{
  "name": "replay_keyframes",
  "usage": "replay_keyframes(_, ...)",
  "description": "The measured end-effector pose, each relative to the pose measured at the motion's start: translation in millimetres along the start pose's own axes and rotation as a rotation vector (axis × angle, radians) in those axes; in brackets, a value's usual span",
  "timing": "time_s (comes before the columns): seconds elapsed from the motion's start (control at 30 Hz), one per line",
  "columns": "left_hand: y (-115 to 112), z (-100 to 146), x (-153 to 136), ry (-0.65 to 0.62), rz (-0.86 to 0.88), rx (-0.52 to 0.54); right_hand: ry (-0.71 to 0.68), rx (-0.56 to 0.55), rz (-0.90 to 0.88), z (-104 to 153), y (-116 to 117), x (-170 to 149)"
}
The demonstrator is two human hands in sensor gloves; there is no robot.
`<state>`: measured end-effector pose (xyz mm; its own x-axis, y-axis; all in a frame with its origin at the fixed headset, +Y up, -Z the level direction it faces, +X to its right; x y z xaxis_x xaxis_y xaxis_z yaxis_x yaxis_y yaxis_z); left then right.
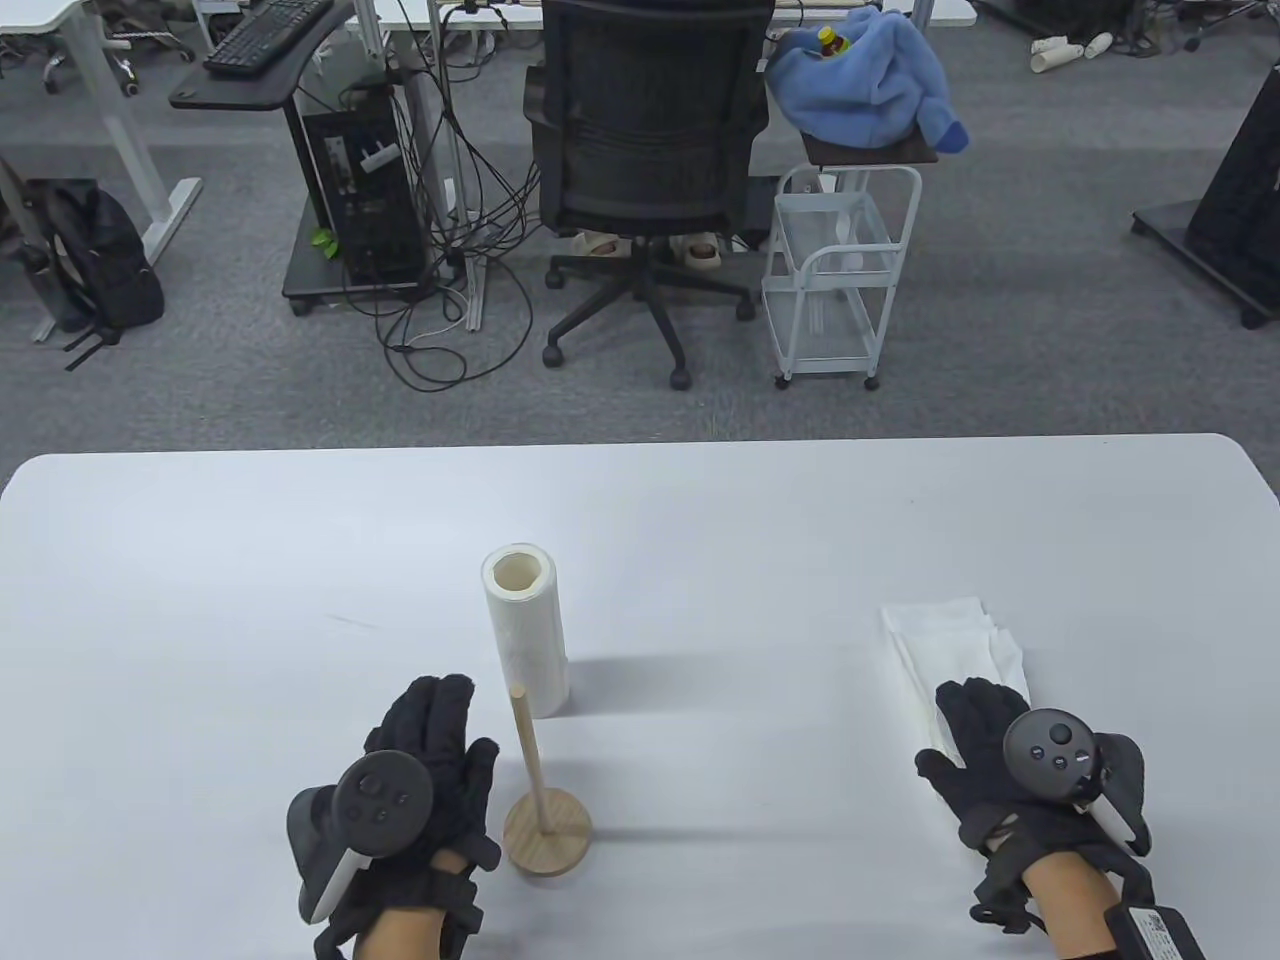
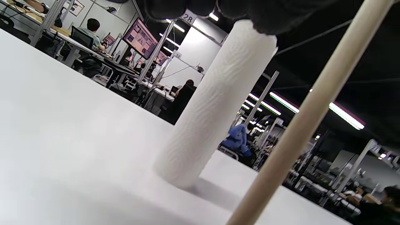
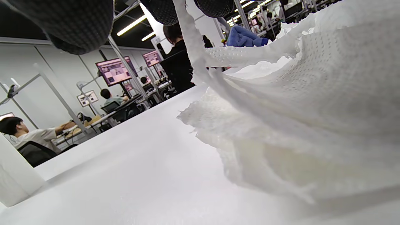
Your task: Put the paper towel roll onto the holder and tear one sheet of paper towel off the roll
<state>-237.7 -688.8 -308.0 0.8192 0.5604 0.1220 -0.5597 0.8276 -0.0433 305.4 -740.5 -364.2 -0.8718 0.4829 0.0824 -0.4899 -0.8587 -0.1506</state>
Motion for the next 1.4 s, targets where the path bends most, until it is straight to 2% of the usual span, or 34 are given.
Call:
replay_keyframes(0.1, 14, 10, 1, -0.064, 0.131, -0.002, 0.0, -0.003, -0.001, 1, -1, 0)
replay_keyframes(0.23, 16, 19, 6, -0.064, 0.205, -0.169, -0.003, -0.019, -0.038, 2, -4, 0)
replay_keyframes(0.33, 11, 24, 12, -0.055, 0.175, -0.258, 0.007, -0.018, -0.068, 2, -5, -2)
replay_keyframes(0.57, 4, 18, 31, 0.021, 0.104, -0.119, 0.015, -0.011, -0.106, 4, -5, -2)
replay_keyframes(0.63, -2, 10, 31, 0.096, 0.102, -0.2, 0.021, -0.02, -0.124, 5, -7, -4)
replay_keyframes(0.73, -6, 4, 28, 0.156, 0.112, -0.204, 0.04, -0.025, -0.151, 6, -9, -7)
replay_keyframes(0.9, -14, -1, 27, 0.147, 0.13, -0.196, 0.048, -0.023, -0.196, 4, -12, -10)
replay_keyframes(0.97, -15, -3, 29, 0.154, 0.111, -0.162, 0.038, -0.022, -0.204, 4, -12, -8)
replay_keyframes(1.17, -23, -10, 31, 0.17, 0.137, -0.18, 0.045, 0.006, -0.178, 6, -6, -7)
replay_keyframes(1.3, -22, -17, 42, 0.167, 0.052, -0.145, 0.044, 0.006, -0.184, 5, -6, -6)
replay_keyframes(1.4, -23, -27, 59, 0.142, 0.063, -0.137, 0.04, 0.002, -0.194, 5, -7, -5)
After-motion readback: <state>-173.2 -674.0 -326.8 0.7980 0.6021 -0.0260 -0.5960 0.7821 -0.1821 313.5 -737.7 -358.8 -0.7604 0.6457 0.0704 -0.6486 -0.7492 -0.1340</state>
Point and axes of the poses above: the tracker on the back of each hand, its own x axis roughly to the thumb side, its own z axis roughly from the fingertips to the wrist, y = z × x, the point moved 2 cm from there along -z, roughly from the wrist to the fingertips, and after that the axes turned 11 degrees about -x, right-handed, at the moved point
